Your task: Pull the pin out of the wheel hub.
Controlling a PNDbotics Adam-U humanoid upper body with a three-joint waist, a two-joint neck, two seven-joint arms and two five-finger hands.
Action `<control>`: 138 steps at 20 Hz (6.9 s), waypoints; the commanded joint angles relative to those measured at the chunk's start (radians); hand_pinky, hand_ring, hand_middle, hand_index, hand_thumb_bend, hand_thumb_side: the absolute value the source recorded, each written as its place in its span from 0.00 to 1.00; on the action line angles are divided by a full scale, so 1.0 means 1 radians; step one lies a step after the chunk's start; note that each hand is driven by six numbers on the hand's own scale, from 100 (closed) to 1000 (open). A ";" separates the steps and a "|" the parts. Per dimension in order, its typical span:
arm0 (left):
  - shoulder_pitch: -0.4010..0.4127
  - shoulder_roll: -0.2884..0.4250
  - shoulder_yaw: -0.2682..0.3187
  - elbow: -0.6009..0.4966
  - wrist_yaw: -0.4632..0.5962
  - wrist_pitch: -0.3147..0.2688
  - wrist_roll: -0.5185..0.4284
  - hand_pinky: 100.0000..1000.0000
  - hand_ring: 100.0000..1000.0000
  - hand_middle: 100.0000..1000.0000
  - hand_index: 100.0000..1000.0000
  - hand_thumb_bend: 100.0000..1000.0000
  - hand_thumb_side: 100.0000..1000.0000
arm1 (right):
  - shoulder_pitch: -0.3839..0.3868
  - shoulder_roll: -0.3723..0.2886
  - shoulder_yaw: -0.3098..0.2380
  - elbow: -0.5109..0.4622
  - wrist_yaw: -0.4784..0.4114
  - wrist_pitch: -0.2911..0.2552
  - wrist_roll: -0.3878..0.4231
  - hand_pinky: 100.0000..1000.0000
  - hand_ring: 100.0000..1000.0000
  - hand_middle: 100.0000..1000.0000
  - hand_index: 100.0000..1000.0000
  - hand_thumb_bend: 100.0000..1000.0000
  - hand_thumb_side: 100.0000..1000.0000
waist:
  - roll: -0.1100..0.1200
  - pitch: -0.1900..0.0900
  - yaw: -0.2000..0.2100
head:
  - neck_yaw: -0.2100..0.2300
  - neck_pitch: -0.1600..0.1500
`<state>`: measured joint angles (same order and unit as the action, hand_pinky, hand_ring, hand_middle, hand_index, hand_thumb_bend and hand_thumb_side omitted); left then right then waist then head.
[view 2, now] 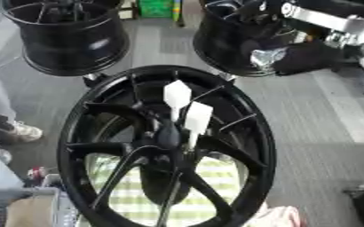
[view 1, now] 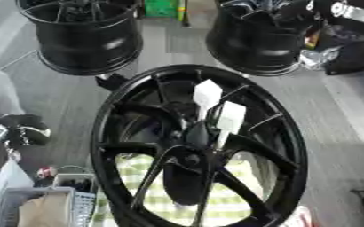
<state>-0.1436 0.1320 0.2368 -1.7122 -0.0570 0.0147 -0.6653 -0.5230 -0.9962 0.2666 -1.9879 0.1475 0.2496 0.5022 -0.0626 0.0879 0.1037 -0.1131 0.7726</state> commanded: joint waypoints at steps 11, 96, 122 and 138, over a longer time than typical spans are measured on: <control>-0.005 0.021 -0.011 -0.008 -0.003 -0.004 -0.013 0.65 0.58 0.60 0.75 0.00 0.89 | -0.125 0.096 0.137 0.008 0.164 -0.010 0.284 0.80 0.82 0.90 0.99 0.08 0.50 | 0.003 -0.019 0.001 | -0.012 -0.003; -0.002 0.012 -0.017 -0.013 -0.003 0.003 -0.023 0.64 0.60 0.61 0.75 0.00 0.90 | -0.128 0.290 0.241 0.280 0.422 -0.148 0.339 0.77 0.76 0.67 0.79 0.08 0.44 | 0.001 -0.021 0.011 | -0.020 -0.003; 0.002 0.014 -0.014 -0.013 -0.008 0.006 -0.020 0.64 0.60 0.61 0.75 0.00 0.90 | -0.156 0.143 0.057 0.144 0.300 -0.046 0.131 0.67 0.62 0.38 0.52 0.00 0.20 | -0.003 -0.023 0.003 | -0.012 -0.003; -0.006 0.019 0.006 -0.016 -0.005 0.008 0.000 0.64 0.61 0.61 0.75 0.00 0.90 | 0.303 0.040 -0.390 0.157 0.320 0.092 -0.265 0.62 0.58 0.37 0.51 0.00 0.01 | 0.001 -0.012 -0.028 | 0.029 -0.003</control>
<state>-0.1351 0.1318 0.2346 -1.7073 -0.0624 0.0230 -0.6708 -0.2150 -0.9454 -0.0742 -1.8440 0.4543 0.3304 0.2828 -0.0642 0.0823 0.0759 -0.0896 0.7726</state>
